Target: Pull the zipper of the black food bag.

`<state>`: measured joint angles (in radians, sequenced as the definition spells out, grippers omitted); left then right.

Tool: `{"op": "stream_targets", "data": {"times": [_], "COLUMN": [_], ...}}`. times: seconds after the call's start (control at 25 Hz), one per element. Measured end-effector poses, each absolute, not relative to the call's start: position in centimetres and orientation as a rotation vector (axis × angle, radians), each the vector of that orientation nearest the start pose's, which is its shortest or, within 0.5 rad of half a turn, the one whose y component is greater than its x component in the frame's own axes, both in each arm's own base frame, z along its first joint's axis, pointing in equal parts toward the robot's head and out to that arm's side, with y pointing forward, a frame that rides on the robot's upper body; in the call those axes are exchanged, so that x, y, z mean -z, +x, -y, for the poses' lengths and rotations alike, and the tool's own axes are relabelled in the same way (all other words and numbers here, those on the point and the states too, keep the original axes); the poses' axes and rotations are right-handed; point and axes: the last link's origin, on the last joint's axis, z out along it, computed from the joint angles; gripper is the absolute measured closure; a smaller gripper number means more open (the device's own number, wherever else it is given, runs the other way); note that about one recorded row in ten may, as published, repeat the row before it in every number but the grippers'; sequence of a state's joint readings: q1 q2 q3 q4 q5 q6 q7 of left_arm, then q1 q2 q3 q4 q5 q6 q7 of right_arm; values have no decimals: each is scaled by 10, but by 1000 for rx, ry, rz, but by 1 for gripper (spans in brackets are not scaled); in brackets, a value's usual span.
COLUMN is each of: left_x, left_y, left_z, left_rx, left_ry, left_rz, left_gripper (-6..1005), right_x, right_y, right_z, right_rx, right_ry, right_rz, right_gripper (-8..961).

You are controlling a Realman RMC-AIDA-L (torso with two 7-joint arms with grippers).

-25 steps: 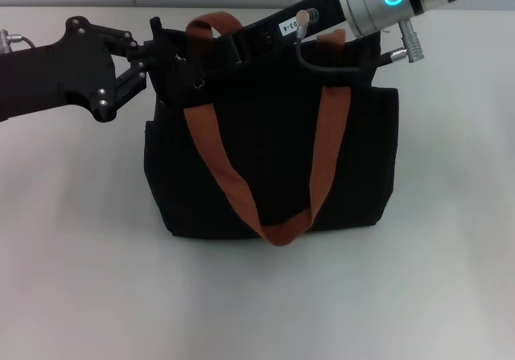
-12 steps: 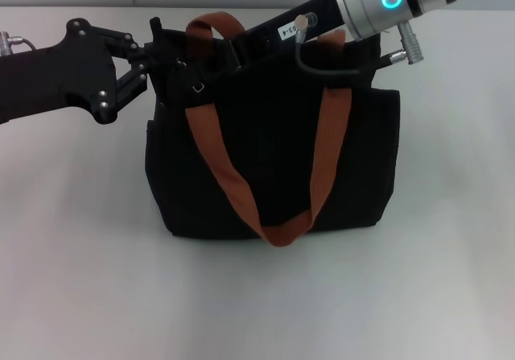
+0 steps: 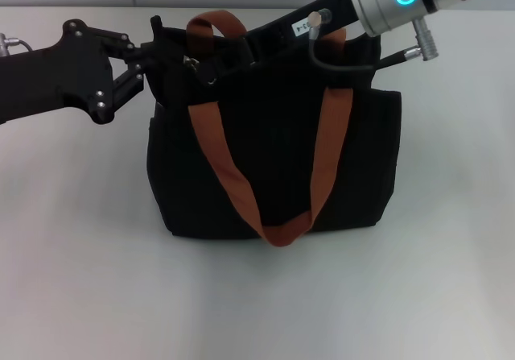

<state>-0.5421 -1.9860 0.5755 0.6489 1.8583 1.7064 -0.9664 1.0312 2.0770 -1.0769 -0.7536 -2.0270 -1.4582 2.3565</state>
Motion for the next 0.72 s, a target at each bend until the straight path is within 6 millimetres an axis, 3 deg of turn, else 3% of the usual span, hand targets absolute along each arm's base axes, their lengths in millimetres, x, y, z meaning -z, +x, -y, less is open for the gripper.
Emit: {"op": "stream_targets", "data": {"times": [0.72], "left_x": [-65], "left_y": [-257], "left_z": [-339], "left_rx": [810], "left_ry": [-2548], "left_rz": [-17], "left_gripper": [922], "right_x": [29], "right_y": [73], "right_z": [-406], "right_rx": [-315], "right_ry": [-2911], "right_rz": [-1104], "right_gripper": [954]}}
